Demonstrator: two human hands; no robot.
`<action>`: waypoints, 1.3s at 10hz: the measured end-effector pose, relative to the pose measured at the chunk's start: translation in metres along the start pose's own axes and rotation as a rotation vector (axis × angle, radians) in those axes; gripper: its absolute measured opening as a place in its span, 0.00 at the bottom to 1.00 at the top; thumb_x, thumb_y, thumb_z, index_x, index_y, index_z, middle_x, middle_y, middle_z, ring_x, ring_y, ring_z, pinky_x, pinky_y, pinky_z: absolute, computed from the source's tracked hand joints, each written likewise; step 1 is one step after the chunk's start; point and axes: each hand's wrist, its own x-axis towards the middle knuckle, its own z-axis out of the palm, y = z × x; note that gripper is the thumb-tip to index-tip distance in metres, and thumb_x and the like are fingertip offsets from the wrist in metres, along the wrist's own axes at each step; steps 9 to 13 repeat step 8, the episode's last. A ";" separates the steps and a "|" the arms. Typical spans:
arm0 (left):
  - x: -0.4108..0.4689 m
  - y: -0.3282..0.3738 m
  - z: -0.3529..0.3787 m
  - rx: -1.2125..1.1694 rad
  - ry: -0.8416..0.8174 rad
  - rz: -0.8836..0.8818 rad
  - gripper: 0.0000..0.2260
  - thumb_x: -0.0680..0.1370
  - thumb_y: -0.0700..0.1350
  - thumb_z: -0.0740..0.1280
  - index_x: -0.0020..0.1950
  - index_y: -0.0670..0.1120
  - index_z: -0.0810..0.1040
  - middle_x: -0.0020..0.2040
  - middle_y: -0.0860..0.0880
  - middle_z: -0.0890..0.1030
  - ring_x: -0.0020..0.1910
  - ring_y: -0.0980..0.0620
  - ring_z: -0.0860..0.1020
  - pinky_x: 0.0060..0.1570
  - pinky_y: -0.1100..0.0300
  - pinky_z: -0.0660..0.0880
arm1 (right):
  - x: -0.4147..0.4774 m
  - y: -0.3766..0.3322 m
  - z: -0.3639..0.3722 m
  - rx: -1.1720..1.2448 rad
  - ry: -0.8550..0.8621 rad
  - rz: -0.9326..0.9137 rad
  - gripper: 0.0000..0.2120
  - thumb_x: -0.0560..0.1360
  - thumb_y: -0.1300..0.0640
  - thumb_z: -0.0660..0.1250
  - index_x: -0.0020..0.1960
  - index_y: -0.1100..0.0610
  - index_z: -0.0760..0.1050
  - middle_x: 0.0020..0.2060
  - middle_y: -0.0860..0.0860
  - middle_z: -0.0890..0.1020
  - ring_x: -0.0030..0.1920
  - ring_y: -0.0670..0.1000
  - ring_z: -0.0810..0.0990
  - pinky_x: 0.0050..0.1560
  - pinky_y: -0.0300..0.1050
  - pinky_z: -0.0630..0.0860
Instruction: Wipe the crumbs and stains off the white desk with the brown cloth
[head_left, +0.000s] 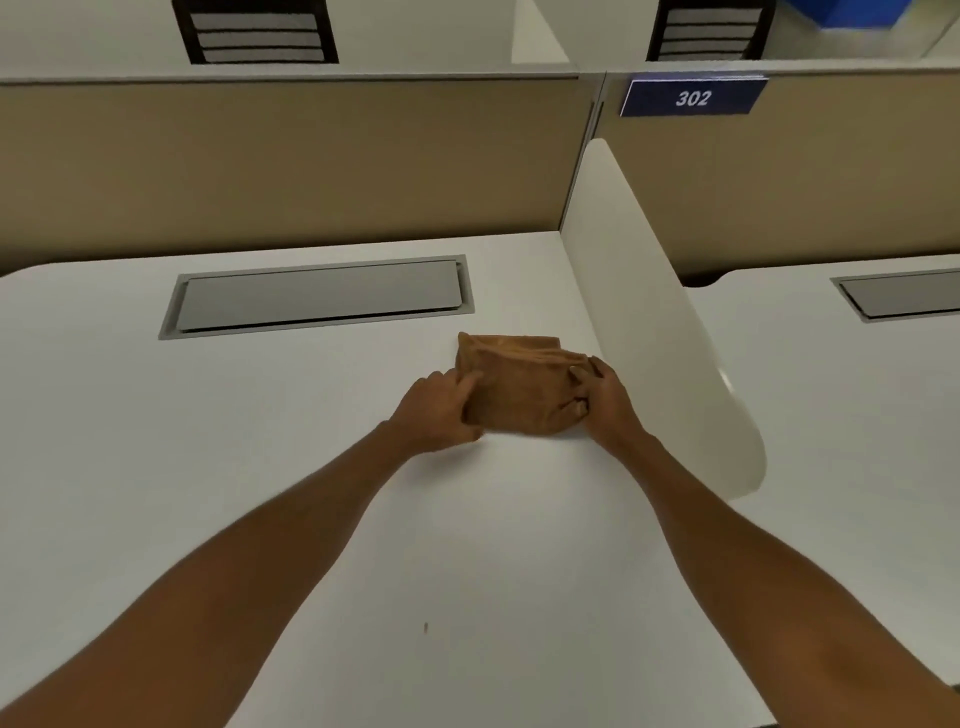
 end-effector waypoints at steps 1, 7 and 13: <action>0.001 0.006 0.013 0.125 -0.033 0.029 0.20 0.72 0.55 0.67 0.62 0.49 0.71 0.53 0.42 0.77 0.45 0.43 0.74 0.41 0.54 0.70 | 0.005 0.001 0.002 -0.038 -0.020 0.021 0.04 0.81 0.59 0.59 0.48 0.53 0.70 0.40 0.45 0.75 0.38 0.41 0.73 0.42 0.34 0.69; -0.150 0.004 0.037 -0.017 -0.441 -0.100 0.65 0.55 0.73 0.72 0.76 0.50 0.33 0.76 0.45 0.31 0.72 0.43 0.26 0.71 0.40 0.34 | -0.081 0.011 0.048 -0.843 -0.230 -0.159 0.40 0.69 0.61 0.63 0.78 0.61 0.51 0.77 0.59 0.55 0.75 0.65 0.49 0.75 0.61 0.52; -0.159 0.013 0.040 0.030 -0.510 -0.055 0.68 0.55 0.72 0.72 0.74 0.47 0.30 0.73 0.41 0.25 0.68 0.41 0.21 0.68 0.40 0.30 | -0.078 0.012 0.047 -0.805 -0.203 -0.169 0.39 0.69 0.62 0.63 0.77 0.61 0.53 0.77 0.58 0.57 0.75 0.64 0.50 0.75 0.60 0.53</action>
